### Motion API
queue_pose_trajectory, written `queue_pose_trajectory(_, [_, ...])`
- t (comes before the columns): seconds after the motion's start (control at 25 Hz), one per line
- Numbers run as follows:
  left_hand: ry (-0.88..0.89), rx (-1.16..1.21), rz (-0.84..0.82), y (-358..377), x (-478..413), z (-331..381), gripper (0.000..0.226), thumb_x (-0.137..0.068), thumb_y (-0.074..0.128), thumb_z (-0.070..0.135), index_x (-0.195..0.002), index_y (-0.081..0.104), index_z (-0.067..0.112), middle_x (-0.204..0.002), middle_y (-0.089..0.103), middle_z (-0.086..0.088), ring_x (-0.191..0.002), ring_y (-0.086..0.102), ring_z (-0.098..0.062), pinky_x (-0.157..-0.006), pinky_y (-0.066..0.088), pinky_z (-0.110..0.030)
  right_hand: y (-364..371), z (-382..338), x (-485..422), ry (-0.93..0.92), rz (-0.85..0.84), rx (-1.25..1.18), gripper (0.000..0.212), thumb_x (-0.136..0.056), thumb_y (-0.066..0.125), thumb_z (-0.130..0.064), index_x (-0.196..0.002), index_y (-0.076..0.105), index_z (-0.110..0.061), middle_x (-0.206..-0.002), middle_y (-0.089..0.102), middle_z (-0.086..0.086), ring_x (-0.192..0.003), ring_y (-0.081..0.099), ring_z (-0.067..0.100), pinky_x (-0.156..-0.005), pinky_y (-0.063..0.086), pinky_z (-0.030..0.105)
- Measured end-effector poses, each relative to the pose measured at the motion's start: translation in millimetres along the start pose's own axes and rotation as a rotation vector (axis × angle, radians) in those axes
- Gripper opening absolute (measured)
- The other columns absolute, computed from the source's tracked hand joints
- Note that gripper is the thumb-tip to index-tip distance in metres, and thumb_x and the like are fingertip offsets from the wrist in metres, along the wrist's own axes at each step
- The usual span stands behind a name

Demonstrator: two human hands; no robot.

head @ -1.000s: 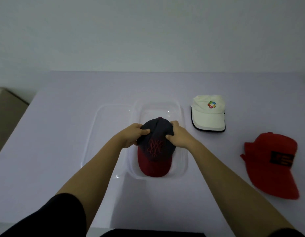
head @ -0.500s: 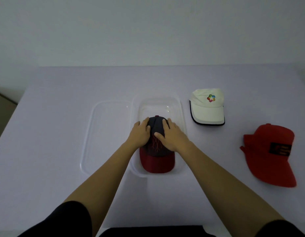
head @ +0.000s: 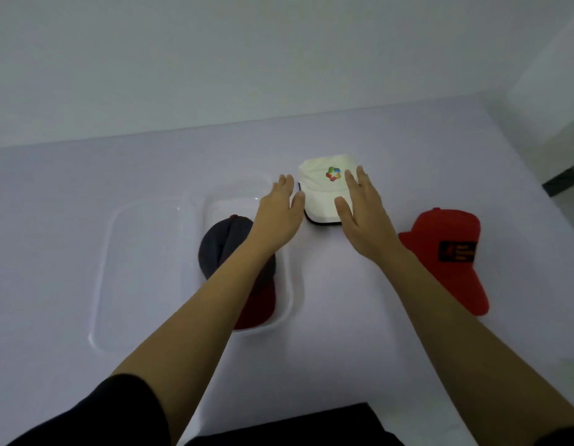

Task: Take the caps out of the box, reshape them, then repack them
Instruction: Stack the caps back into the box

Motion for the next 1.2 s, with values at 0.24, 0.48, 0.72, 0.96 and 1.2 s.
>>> queue_pose_trajectory(0.24, [-0.014, 0.089, -0.235, 136, -9, 77, 0.058, -0.098, 0.041, 0.037, -0.145, 0.029, 0.007, -0.139, 0.047, 0.005, -0.131, 0.037, -0.016, -0.105, 0.028, -0.028, -74, 130, 52, 0.235, 0.075, -0.002, 0.059, -0.098, 0.037, -0.036, -0.148, 0.018, -0.011, -0.159, 0.008, 0.013, -0.146, 0.007, 0.025, -0.118, 0.007, 0.037])
queue_pose_trajectory(0.48, [-0.260, 0.345, -0.454, 226, -20, 83, 0.090, -0.078, 0.065, 0.055, -0.148, 0.022, 0.019, -0.153, 0.030, -0.003, -0.140, 0.032, -0.023, -0.110, 0.034, -0.038, -119, 245, 96, 0.566, -0.126, -0.229, 0.114, -0.067, 0.070, -0.058, -0.150, 0.001, -0.021, -0.159, 0.000, 0.003, -0.146, 0.003, 0.019, -0.117, 0.012, 0.043])
queue_pose_trajectory(0.72, [-0.318, 0.582, -0.452, 264, -35, 83, 0.047, -0.087, 0.062, 0.039, -0.126, 0.053, 0.015, -0.120, 0.065, -0.004, -0.103, 0.064, -0.015, -0.083, 0.054, -0.028, -112, 282, 92, 0.427, -0.243, -0.481, 0.110, -0.045, 0.088, -0.052, -0.138, 0.032, -0.039, -0.139, 0.047, -0.013, -0.129, 0.044, 0.008, -0.106, 0.037, 0.037])
queue_pose_trajectory(0.96, [-0.427, 0.738, -0.421, 266, -38, 84, 0.034, -0.097, 0.045, 0.036, -0.117, 0.055, 0.010, -0.100, 0.068, 0.001, -0.091, 0.064, -0.010, -0.078, 0.050, -0.026, -112, 286, 82, 0.526, -0.350, -0.741, 0.058, -0.066, 0.082, -0.028, -0.112, 0.049, -0.029, -0.119, 0.058, -0.003, -0.109, 0.058, 0.013, -0.091, 0.048, 0.030])
queue_pose_trajectory(1.2, [-0.462, 0.651, -0.519, 252, -40, 80, 0.055, -0.081, 0.063, 0.048, -0.126, 0.048, 0.020, -0.125, 0.059, -0.004, -0.115, 0.056, -0.024, -0.091, 0.045, -0.060, -115, 275, 76, 0.539, -0.346, -0.857, 0.067, -0.060, 0.083, -0.029, -0.119, 0.050, -0.030, -0.120, 0.062, -0.003, -0.111, 0.060, 0.015, -0.095, 0.049, 0.035])
Point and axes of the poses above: each hand's wrist, its own x-axis away from the middle knuckle, its own y-axis out of the palm, z = x × y, the point moved 2 cm from there along -x, towards the middle knuckle
